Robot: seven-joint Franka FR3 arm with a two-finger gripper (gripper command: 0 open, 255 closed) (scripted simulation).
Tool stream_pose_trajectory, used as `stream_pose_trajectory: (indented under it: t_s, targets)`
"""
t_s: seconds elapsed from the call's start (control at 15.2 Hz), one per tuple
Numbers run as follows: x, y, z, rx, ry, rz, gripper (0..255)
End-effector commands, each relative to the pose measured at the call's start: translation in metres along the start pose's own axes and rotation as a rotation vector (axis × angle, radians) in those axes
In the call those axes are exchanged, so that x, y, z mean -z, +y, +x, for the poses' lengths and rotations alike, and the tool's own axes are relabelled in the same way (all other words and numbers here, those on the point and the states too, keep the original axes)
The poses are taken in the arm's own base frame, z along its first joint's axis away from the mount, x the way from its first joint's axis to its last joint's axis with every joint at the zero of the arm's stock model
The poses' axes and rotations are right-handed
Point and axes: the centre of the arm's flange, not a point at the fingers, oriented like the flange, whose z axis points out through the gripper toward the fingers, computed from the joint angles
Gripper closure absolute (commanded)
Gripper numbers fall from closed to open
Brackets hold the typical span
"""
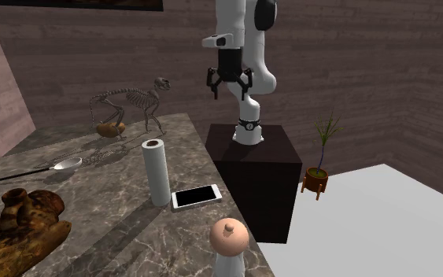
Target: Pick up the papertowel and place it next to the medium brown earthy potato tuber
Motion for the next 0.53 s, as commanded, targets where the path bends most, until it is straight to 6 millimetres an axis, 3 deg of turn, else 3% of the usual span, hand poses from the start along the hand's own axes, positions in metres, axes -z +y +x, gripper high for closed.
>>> stream_pose_trajectory:
  t_s: [0.0, 0.46]
  targets:
    - [-0.005, 0.017, 0.020, 0.007, 0.005, -0.006, 0]
    - [-0.029, 0.073, 0.084, 0.029, 0.017, -0.024, 0]
